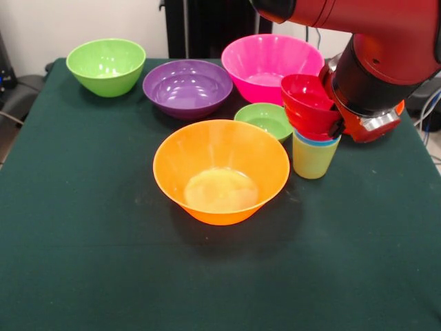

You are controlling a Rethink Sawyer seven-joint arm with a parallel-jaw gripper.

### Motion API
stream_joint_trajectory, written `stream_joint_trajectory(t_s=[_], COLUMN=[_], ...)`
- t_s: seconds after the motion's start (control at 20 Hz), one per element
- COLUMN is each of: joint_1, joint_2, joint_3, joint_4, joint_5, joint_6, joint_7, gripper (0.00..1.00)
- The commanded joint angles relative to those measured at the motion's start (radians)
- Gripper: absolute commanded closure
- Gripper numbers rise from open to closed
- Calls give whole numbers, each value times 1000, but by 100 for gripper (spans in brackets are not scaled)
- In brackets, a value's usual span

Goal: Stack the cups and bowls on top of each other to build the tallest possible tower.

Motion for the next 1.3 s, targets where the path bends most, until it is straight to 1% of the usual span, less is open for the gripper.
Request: stream_joint_trajectory(t_s=[0.05, 0.35, 0.65, 1.0, 1.3], joint_1=[8, 5, 11, 40, 66], joint_2=[16, 3, -20, -44, -45], joint_3=[59, 68, 75, 80, 79], joint_4=[118, 143, 191, 242, 252], joint_5=[-1, 13, 34, 61, 91], joint_6=[-74, -79, -97, -134, -156], joint_7=[102, 100, 104, 133, 157], gripper=[100, 100, 100, 100, 100])
